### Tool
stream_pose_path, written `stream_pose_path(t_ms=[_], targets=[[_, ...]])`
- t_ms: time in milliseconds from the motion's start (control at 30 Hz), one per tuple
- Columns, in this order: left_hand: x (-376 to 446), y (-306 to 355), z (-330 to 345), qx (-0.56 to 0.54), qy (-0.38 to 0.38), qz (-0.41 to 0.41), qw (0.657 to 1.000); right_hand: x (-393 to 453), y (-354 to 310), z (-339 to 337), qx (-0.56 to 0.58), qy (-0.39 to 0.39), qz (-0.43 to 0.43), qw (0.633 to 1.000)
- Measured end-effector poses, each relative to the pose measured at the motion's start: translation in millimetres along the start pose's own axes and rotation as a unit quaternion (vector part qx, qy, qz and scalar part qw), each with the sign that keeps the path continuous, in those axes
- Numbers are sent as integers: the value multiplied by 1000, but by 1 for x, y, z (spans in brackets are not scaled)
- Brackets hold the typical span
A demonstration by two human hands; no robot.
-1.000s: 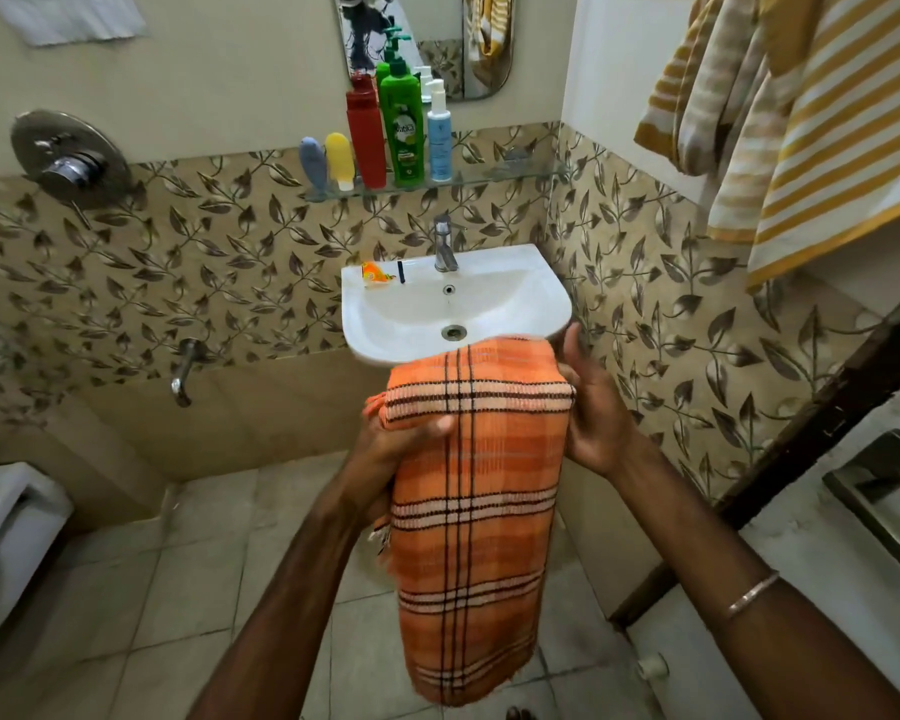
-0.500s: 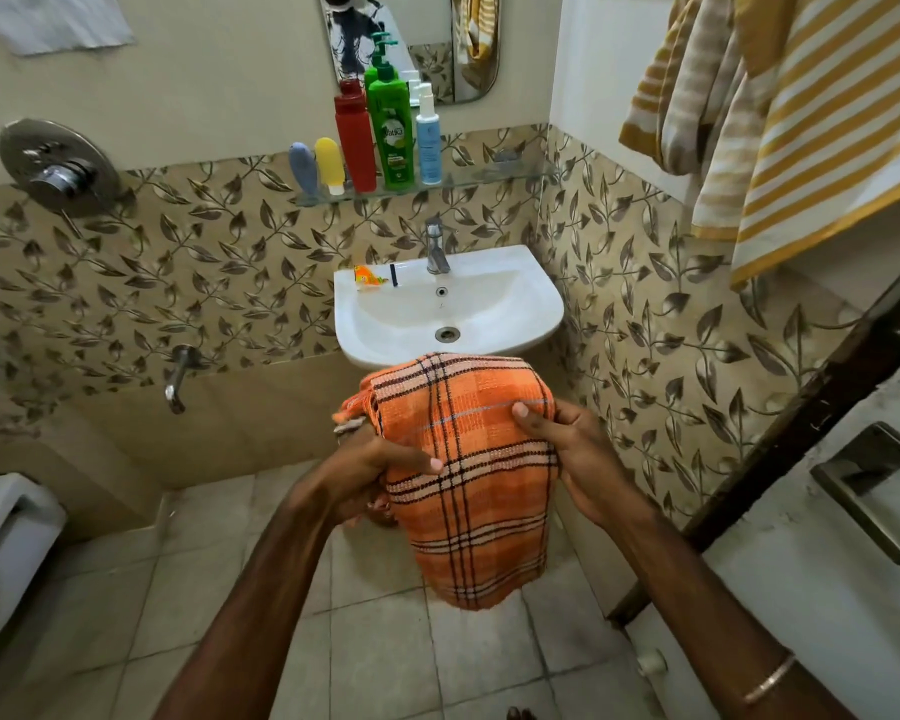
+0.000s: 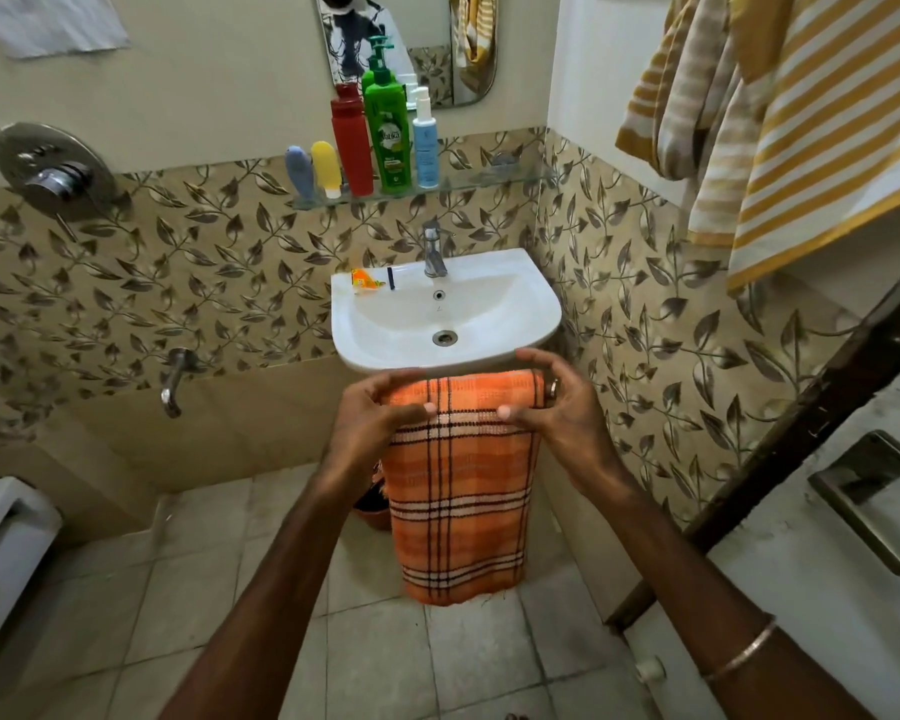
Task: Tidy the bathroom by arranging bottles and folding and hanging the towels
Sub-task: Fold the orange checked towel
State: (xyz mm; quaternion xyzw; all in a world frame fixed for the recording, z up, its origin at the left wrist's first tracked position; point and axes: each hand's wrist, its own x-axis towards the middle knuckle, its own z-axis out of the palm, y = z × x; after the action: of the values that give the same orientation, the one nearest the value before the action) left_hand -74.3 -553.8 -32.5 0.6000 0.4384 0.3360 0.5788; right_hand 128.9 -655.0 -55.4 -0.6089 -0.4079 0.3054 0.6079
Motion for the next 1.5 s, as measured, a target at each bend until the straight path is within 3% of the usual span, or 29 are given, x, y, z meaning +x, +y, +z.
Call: stream_pose_path(t_ms=[100,233,367,467,667,833,967,1033,1100,1300,1400,1500], targets=[[5,8,0,57,-83,16,995,7,2,-5,-67,-65,-11,996],[15,23,14,163,-108,42,980,21,5,-11,-276,3,-125,953],[36,30,27,320,-128,79,935,38,-1,-23,-373,46,-189,907],[48,39,38,399,-71,122,906,53,-11,-35,-417,63,-212,882],[76,62,54,496,123,232,827,89,-31,-57,-466,157,-241,837],[100,78,74,547,232,314,741,120,-39,-67,-431,184,-271,841],[124,93,85,533,292,358,709,141,-44,-66,-375,205,-277,861],[136,101,89,503,301,388,712,153,-46,-64,-343,216,-285,869],[153,108,92,460,296,395,738,168,-50,-60,-311,230,-289,876],[198,144,111,150,266,371,877,207,-77,-38,-217,258,-335,880],[223,164,114,24,232,430,872,235,-97,-29,-197,295,-373,857],[260,184,111,-34,175,472,863,264,-118,-24,-191,306,-390,847]])
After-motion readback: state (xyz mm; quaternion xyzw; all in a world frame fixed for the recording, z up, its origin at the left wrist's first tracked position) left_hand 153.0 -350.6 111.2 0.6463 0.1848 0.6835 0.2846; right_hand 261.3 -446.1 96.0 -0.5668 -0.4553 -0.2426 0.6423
